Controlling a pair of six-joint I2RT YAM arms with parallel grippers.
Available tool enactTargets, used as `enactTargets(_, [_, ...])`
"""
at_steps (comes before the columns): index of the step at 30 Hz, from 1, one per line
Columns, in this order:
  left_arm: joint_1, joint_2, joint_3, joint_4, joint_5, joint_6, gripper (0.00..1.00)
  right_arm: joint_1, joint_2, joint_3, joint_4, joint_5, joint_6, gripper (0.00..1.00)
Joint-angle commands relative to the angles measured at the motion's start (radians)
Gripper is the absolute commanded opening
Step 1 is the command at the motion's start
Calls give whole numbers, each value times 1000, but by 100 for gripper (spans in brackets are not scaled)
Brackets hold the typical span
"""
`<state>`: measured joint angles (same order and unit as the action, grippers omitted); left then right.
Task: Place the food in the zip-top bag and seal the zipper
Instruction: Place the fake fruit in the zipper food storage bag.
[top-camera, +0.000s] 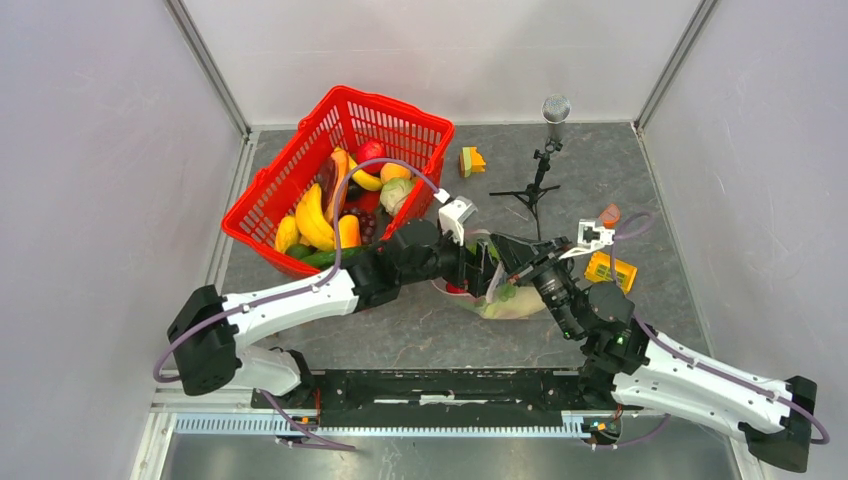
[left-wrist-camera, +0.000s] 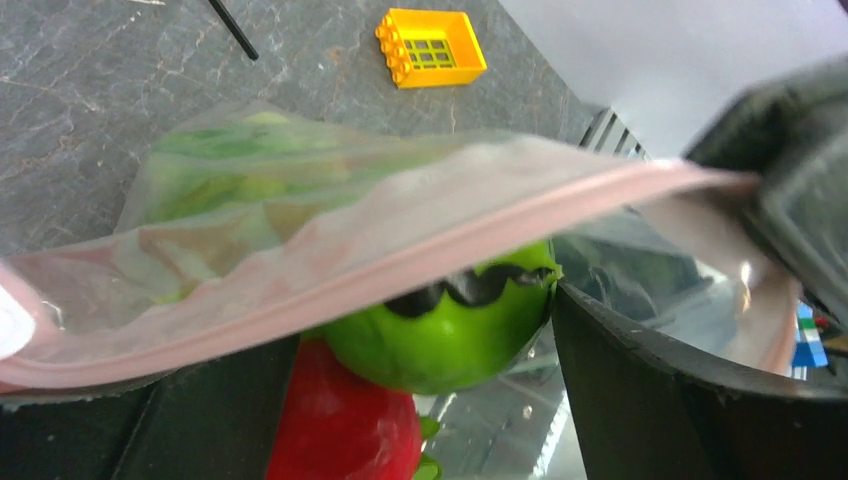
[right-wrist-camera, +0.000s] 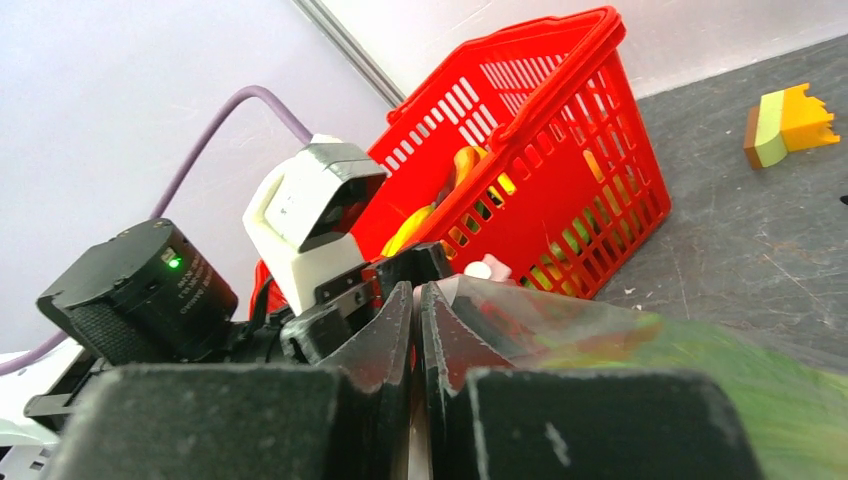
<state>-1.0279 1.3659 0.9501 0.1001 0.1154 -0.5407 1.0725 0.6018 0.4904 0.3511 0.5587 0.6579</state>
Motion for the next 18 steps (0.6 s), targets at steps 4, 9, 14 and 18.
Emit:
enactTargets(4, [-8,-105,73,-148,29,104,100,4,-49,10,-19,96,-12,9])
enactTargets(9, [-7,-158,100,-187,27,124,100,4,-59,15,-50,120,-30,9])
enactTargets(14, [-7,-244,109,-223,-24,158,100,3,-43,56,-46,18,-147,10])
enactTargets(18, [-5,-356,91,-288,-236,184,100,4,20,142,-108,-118,-243,10])
